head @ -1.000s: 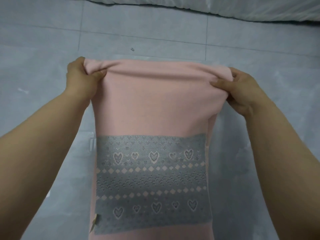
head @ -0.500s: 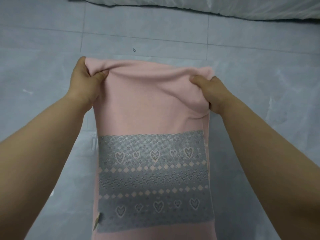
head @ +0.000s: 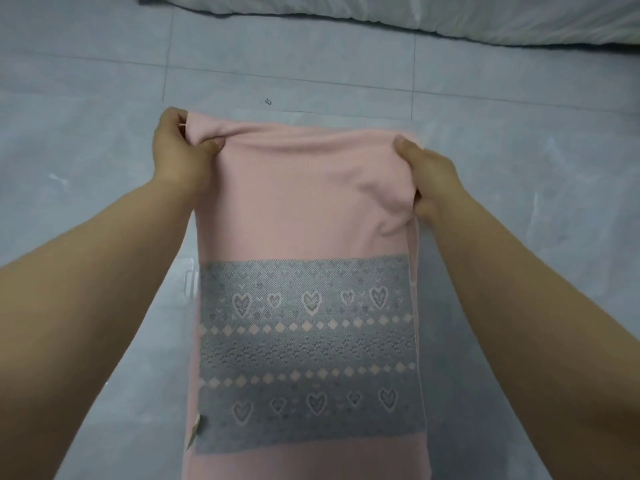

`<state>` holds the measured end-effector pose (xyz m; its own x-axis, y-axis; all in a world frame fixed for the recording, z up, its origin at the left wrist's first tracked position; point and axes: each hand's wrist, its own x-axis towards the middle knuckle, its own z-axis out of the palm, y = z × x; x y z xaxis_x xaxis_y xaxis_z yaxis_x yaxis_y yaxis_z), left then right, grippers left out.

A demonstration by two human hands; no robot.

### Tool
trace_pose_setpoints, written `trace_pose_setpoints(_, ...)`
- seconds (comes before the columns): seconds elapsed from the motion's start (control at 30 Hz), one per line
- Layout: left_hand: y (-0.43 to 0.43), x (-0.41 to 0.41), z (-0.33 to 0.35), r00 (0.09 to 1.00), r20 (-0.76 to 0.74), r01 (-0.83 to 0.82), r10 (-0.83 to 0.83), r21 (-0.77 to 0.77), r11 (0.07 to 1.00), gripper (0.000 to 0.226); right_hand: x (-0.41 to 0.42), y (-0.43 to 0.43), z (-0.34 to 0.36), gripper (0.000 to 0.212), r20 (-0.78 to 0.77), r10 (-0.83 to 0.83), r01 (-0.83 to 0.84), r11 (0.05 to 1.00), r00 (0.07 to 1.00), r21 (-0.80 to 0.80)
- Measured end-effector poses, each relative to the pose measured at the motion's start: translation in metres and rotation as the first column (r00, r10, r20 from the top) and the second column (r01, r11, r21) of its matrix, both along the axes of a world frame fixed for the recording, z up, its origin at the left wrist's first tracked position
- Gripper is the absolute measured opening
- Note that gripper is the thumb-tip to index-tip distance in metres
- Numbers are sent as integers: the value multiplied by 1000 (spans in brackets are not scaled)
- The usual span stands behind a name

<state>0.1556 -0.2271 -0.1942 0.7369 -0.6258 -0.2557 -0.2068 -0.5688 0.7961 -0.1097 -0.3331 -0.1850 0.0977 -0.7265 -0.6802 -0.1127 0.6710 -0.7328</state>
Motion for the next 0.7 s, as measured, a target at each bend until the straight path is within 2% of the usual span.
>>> trace_pose_setpoints(0.03, -1, 0, -1, 1000, -3, -25, 25, 7, 1000, 31, -7, 2, -1, 17, 48, 13, -15, 999, 999, 35)
trace_pose_setpoints(0.1, 0, 0, 0, 999, -46, -19, 19, 12, 1000, 41, -20, 8, -3, 18, 29, 170, -170, 985, 985, 5)
trace_pose_setpoints(0.13, 2, -2, 1, 1000, -18, 26, -26, 24, 999, 55, -25, 13, -6, 23, -54, 288, -290, 957, 956, -24)
trace_pose_setpoints(0.17, 5, -5, 3, 992, 73, 97, -101, 55, 994, 69, -30, 18, -9, 28, -160, 379, -392, 918, 911, -58)
trace_pose_setpoints(0.2, 10, -11, 2, 956, 199, 195, -215, 116, 974, 79, -32, 21, -13, 31, -262, 398, -437, 892, 879, -111)
trace_pose_setpoints(0.23, 16, -20, 1, 873, 325, 310, -365, 208, 928, 81, -33, 23, -16, 32, -324, 368, -436, 884, 872, -170)
trace_pose_setpoints(0.27, 22, -30, -3, 752, 399, 428, -524, 309, 850, 80, -33, 23, -18, 32, -320, 336, -414, 884, 886, -218)
trace_pose_setpoints(0.3, 28, -41, -7, 626, 409, 527, -663, 404, 747, 77, -32, 22, -18, 33, -257, 308, -369, 899, 916, -237)
trace_pose_setpoints(0.33, 33, -49, -11, 537, 364, 587, -761, 487, 647, 75, -32, 21, -20, 34, -186, 289, -327, 917, 939, -227)
trace_pose_setpoints(0.37, 37, -54, -17, 500, 290, 606, -816, 557, 568, 74, -33, 20, -22, 34, -148, 283, -310, 927, 948, -212)
trace_pose_setpoints(0.4, 41, -55, -24, 491, 226, 597, -841, 617, 514, 73, -33, 20, -24, 34, -197, 284, -322, 925, 938, -202)
trace_pose_setpoints(0.47, 40, -50, -29, 482, 170, 548, -859, 707, 447, 76, -35, 22, -27, 35, -456, 250, -387, 891, 854, -236)
trace_pose_setpoints(0.5, 38, -48, -29, 473, 160, 526, -866, 737, 424, 79, -36, 23, -30, 36, -566, 166, -384, 877, 807, -290)
trace_pose_setpoints(0.57, 34, -45, -28, 471, 155, 503, -868, 761, 409, 83, -34, 27, -28, 39, -647, -64, -307, 842, 760, -444)
trace_pose_setpoints(0.6, 34, -46, -27, 474, 171, 495, -864, 759, 422, 85, -31, 32, -25, 42, -668, -152, -334, 772, 729, -541)
trace_pose_setpoints(0.63, 35, -49, -26, 477, 206, 494, -855, 741, 455, 86, -27, 38, -25, 46, -705, -178, -451, 657, 686, -604)
trace_pose_setpoints(0.7, 47, -58, -25, 451, 303, 544, -840, 652, 528, 86, -19, 59, -34, 54, -818, -63, -755, 349, 572, -555)
